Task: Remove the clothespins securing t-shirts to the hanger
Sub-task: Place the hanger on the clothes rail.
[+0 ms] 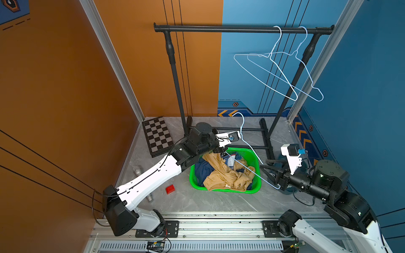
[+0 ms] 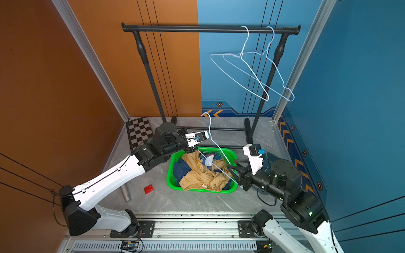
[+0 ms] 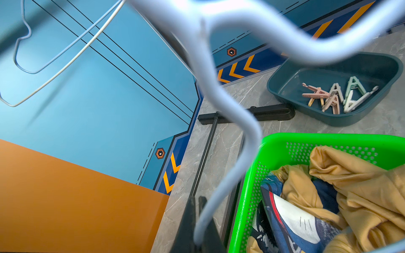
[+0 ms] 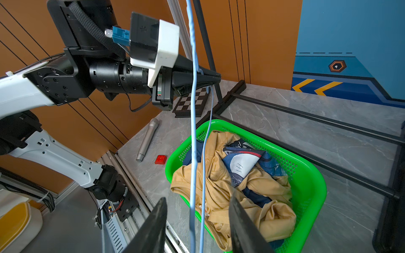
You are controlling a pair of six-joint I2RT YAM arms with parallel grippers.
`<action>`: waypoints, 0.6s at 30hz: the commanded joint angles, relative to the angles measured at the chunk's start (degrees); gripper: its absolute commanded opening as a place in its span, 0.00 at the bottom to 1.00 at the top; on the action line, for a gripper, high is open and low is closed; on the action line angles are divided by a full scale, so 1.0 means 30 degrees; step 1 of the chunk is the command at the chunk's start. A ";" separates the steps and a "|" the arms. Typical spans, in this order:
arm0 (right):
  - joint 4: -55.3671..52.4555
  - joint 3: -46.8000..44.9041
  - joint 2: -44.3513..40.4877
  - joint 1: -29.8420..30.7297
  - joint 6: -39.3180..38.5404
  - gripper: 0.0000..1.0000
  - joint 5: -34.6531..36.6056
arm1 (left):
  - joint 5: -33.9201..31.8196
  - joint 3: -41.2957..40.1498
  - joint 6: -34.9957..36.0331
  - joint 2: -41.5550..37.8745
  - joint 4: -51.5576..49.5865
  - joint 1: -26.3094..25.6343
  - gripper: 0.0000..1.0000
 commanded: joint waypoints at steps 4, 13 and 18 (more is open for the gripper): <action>-0.0783 -0.0138 -0.0148 0.0175 -0.0458 0.40 -0.0027 | -0.0535 0.0082 -0.0913 -0.0372 -0.0363 0.0417 0.00; -0.0775 0.0022 0.0036 0.0255 -0.0673 0.13 0.0100 | -0.0215 0.0198 -0.1413 -0.0233 -0.0510 0.0530 0.00; -0.0783 0.0242 0.0191 0.0265 -0.0838 0.00 0.0336 | -0.0244 0.0141 -0.1630 -0.0309 -0.0481 0.0426 0.00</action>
